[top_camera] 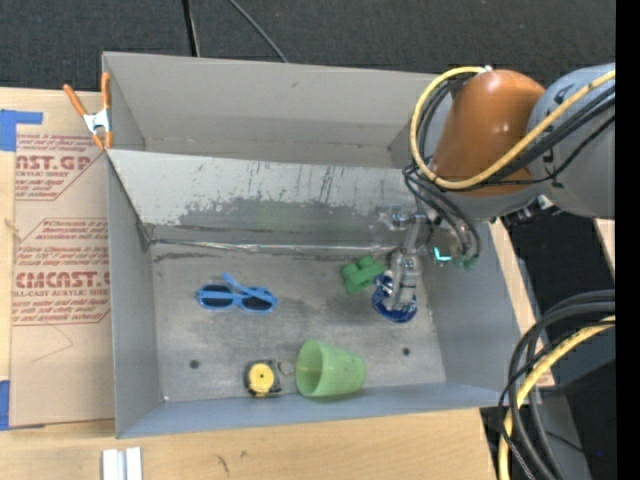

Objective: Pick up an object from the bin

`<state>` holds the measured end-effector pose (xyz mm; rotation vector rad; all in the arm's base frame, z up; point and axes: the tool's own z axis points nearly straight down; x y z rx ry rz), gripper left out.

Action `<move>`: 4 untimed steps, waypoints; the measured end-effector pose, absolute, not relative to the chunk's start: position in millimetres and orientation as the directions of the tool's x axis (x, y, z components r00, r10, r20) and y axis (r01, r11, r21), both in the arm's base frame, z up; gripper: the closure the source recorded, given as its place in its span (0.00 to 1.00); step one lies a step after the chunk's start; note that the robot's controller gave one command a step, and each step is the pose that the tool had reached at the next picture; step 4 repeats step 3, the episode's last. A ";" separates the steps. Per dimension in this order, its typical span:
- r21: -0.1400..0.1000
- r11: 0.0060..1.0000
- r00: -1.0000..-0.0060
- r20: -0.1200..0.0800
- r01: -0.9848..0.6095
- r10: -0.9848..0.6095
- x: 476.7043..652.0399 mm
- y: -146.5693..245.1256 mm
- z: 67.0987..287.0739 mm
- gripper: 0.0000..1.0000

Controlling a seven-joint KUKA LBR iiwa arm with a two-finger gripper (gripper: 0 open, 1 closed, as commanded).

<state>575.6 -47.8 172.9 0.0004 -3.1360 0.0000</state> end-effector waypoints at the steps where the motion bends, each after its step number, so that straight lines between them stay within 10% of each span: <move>1: -0.001 0.998 -0.998 -0.006 -0.070 -0.070 562.7 -58.4 68.6 0.00; 2: 0.000 0.997 -0.997 -0.015 -0.071 -0.071 566.0 -56.5 74.4 1.00; 3: -0.004 0.937 -0.937 -0.010 -0.350 -0.350 553.7 -54.0 284.0 1.00; 4: -0.004 0.937 -0.937 -0.010 -0.350 -0.350 553.7 -54.0 284.0 1.00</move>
Offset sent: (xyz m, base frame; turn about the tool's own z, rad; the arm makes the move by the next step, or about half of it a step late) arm -0.0142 -0.0104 -0.1029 -0.0711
